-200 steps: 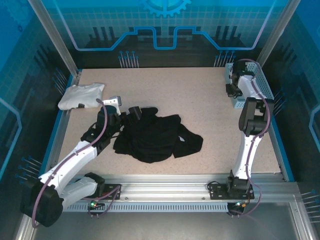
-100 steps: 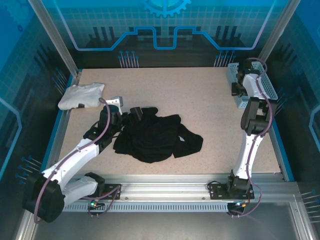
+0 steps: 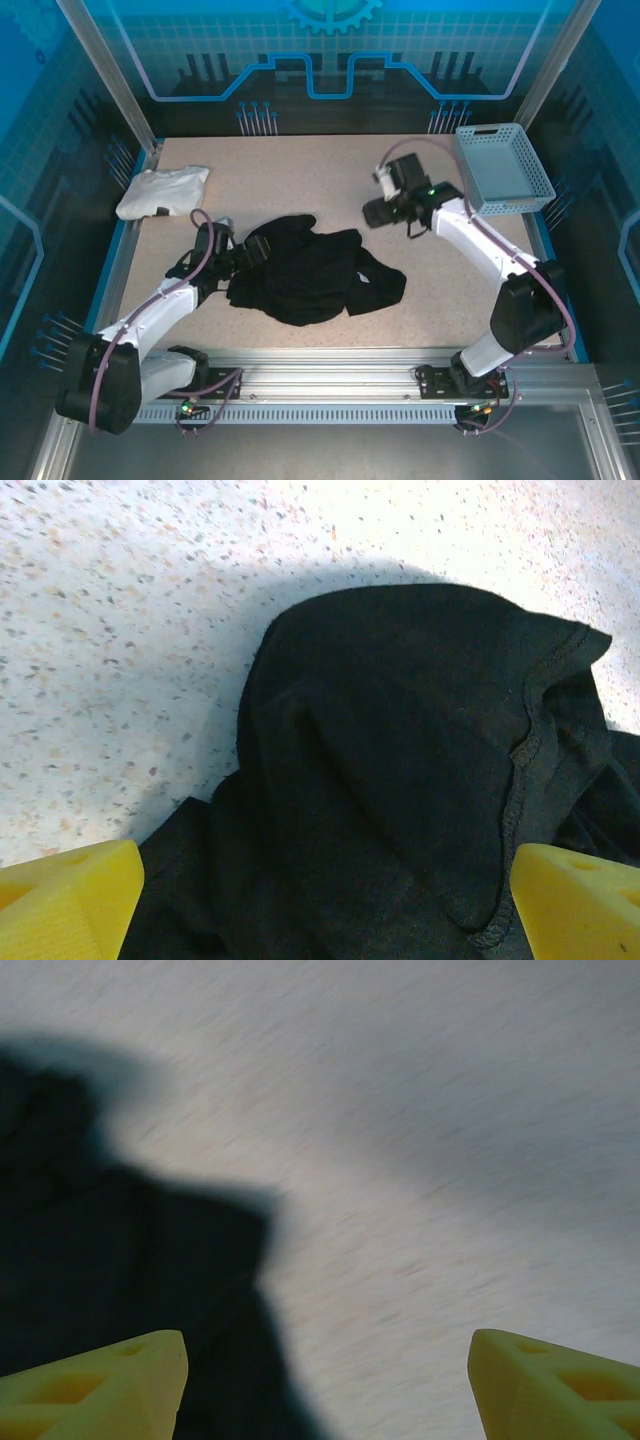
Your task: Fold the inside-out t-shirt
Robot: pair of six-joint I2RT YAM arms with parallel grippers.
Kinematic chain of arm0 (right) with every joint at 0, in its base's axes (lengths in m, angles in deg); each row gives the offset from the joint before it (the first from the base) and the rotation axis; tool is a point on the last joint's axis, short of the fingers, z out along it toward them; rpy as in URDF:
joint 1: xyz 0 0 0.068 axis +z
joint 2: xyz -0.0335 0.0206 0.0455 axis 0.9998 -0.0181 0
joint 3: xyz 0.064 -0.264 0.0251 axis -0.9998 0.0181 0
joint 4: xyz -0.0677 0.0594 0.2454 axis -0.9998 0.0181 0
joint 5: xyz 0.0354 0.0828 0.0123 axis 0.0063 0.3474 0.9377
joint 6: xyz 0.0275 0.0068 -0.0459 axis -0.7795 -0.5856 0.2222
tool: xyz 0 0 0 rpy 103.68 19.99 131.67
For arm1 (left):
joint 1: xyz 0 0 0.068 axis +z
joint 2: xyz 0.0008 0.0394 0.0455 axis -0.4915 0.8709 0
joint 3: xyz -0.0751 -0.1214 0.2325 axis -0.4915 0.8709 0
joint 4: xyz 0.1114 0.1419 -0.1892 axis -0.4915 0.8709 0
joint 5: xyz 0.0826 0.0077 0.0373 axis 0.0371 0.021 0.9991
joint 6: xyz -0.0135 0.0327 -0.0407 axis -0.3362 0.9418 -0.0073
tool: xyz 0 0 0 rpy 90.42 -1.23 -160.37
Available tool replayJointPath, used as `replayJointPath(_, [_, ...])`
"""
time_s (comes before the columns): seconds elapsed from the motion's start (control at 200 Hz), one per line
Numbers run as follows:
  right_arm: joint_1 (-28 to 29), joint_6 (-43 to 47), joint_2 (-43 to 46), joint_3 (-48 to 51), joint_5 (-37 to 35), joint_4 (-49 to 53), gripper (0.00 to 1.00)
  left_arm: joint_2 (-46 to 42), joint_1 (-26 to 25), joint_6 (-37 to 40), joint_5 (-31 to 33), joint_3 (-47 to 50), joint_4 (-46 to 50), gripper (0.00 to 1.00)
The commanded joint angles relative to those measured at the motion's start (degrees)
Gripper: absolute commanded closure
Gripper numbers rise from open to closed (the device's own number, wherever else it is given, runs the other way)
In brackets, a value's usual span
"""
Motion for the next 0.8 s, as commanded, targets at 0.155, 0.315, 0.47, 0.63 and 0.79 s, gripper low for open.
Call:
replayJointPath(0.155, [1.48,-15.25,-4.09,9.14,18.59,-12.46,0.33,12.33,0.32,-0.07,-4.7,-4.92,-7.02,0.14])
replayJointPath(0.315, [2.27,-20.23,-11.05,8.98,24.03,-19.69,0.46,17.5,0.32,-0.21,-5.88,-5.51,-10.54,0.31])
replayJointPath(0.47, [3.24,-21.61,-17.22,5.29,25.86,-20.91,0.73,17.13,0.37,-0.51,-6.17,-4.59,-13.53,0.54])
replayJointPath(0.63, [0.5,-18.86,-10.56,4.89,23.74,-19.63,0.99,10.25,0.32,-1.19,-6.98,-3.98,-15.33,0.86])
replayJointPath(0.79, [-3.36,-15.4,3.87,2.72,23.39,-18.88,1.0,-0.73,0.24,-4.63,-10.27,-6.12,-17.32,0.9])
